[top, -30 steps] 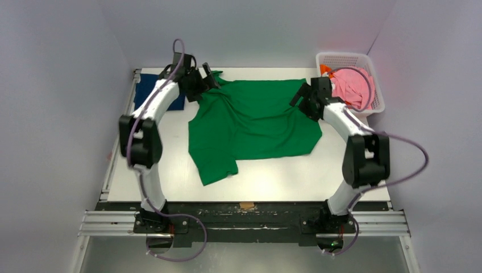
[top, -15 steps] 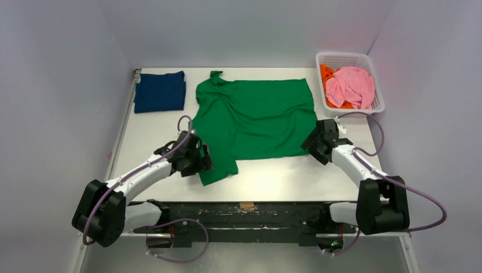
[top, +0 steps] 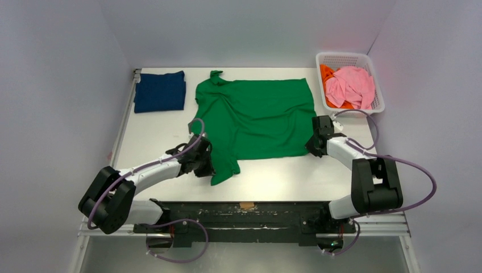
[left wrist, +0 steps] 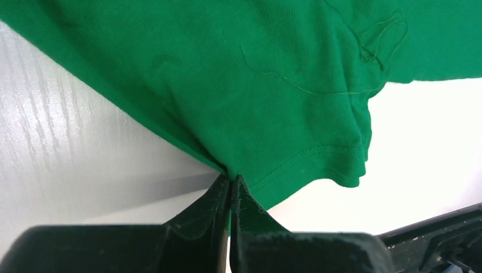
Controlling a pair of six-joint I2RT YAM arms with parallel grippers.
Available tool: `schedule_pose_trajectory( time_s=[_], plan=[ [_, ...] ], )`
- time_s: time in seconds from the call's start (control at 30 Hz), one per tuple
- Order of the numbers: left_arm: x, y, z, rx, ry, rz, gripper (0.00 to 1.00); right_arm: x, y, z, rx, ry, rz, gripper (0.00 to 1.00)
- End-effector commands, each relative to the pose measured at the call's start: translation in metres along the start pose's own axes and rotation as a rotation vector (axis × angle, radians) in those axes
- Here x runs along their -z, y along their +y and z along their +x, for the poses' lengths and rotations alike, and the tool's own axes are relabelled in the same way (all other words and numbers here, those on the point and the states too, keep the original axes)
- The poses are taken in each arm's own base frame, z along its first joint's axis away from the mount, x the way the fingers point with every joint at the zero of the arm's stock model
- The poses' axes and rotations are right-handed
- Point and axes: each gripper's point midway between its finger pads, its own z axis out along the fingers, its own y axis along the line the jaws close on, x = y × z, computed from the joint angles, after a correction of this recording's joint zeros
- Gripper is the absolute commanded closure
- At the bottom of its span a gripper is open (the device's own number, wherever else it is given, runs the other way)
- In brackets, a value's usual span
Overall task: Fold and stack the t-shirts
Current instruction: Flatten out the tshirt
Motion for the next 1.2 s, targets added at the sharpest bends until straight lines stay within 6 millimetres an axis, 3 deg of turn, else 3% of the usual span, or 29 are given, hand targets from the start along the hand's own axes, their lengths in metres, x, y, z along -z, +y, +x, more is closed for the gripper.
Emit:
schedule_pose_trajectory(
  time_s=[0.0,0.17,0.27,0.37,0.47,0.53,0.6,0.7,0.73,0.8,0.9,1.0,1.17],
  plan=[
    [0.002,0.026,0.005,-0.017,-0.013,-0.120,1.00,0.010,-0.011,-0.007,0.043,-0.004,0.077,1.00],
    [0.013,0.029,0.003,-0.034,-0.034,-0.118,1.00,0.055,-0.001,-0.016,0.223,-0.014,0.179,1.00],
    [0.016,0.029,0.002,-0.037,-0.042,-0.118,1.00,0.076,0.012,-0.011,0.379,0.025,0.293,1.00],
    [0.017,0.029,0.001,-0.034,-0.049,-0.116,1.00,0.073,0.041,-0.013,0.490,0.024,0.366,1.00],
    [0.017,0.029,0.000,-0.027,-0.052,-0.120,1.00,0.053,0.081,-0.023,0.573,0.013,0.399,0.93],
    [0.017,0.027,-0.001,-0.024,-0.052,-0.118,1.00,0.041,0.120,-0.041,0.590,-0.027,0.372,0.86],
    [0.016,0.027,-0.002,-0.020,-0.051,-0.125,1.00,0.034,0.141,-0.052,0.589,-0.058,0.368,0.73],
    [0.013,0.026,-0.002,-0.017,-0.040,-0.130,1.00,0.045,0.142,-0.067,0.546,-0.143,0.363,0.54],
    [0.011,0.026,-0.001,-0.017,-0.035,-0.129,1.00,0.058,0.140,-0.073,0.515,-0.177,0.312,0.47],
    [0.009,0.025,0.000,-0.019,-0.027,-0.125,1.00,0.064,0.134,-0.072,0.467,-0.201,0.188,0.37],
    [0.007,0.025,0.002,-0.023,-0.015,-0.126,1.00,0.052,0.123,-0.059,0.341,-0.094,-0.065,0.39],
    [0.006,0.026,0.003,-0.029,-0.008,-0.127,1.00,0.039,0.118,-0.049,0.227,0.009,-0.267,0.48],
    [0.007,0.028,0.003,-0.035,-0.011,-0.141,1.00,0.019,0.129,-0.051,0.237,0.042,-0.309,0.53]
  ],
)
